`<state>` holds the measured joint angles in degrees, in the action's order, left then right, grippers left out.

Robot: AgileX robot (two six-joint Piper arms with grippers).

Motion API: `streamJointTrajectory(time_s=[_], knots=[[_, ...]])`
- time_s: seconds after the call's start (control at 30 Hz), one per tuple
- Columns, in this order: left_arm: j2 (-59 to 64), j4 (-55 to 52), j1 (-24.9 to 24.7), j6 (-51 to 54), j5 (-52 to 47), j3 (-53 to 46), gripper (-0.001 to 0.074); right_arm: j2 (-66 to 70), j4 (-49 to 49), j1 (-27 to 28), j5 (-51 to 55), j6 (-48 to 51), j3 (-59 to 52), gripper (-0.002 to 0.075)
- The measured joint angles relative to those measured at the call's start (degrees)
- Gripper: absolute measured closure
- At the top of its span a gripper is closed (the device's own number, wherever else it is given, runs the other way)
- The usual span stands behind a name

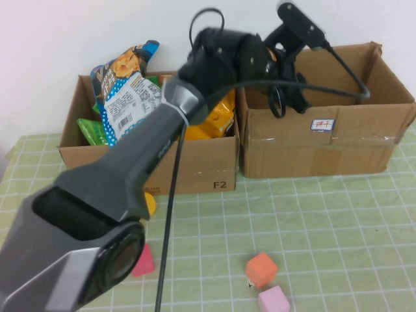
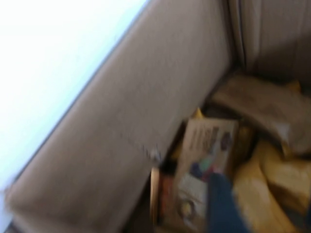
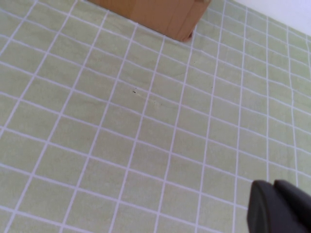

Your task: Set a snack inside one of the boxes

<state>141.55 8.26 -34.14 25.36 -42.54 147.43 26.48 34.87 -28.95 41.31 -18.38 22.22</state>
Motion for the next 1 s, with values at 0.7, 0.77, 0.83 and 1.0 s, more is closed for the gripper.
streamJointTrajectory(time_s=[0.7, 0.77, 0.83, 1.0], knots=[[-29.02, -32.75, -12.48, -11.36, -29.94, 0.00, 0.0735, 0.00, -10.85, 0.00, -1.41, 7.35, 0.00, 0.0726], [-31.69, -34.07, -13.16, -11.46, -30.09, 0.00, 0.0735, 0.00, -11.51, 0.00, -0.19, 7.47, 0.00, 0.0726], [-34.15, -35.18, -13.30, -11.46, -30.18, 0.00, 0.0735, 0.00, -11.65, 0.00, 0.10, 7.47, 0.00, 0.0726], [-42.06, -36.96, -13.30, -11.23, -30.18, 0.03, 0.0735, 0.00, -11.85, 0.00, 0.23, 7.47, 0.00, 0.0726]])
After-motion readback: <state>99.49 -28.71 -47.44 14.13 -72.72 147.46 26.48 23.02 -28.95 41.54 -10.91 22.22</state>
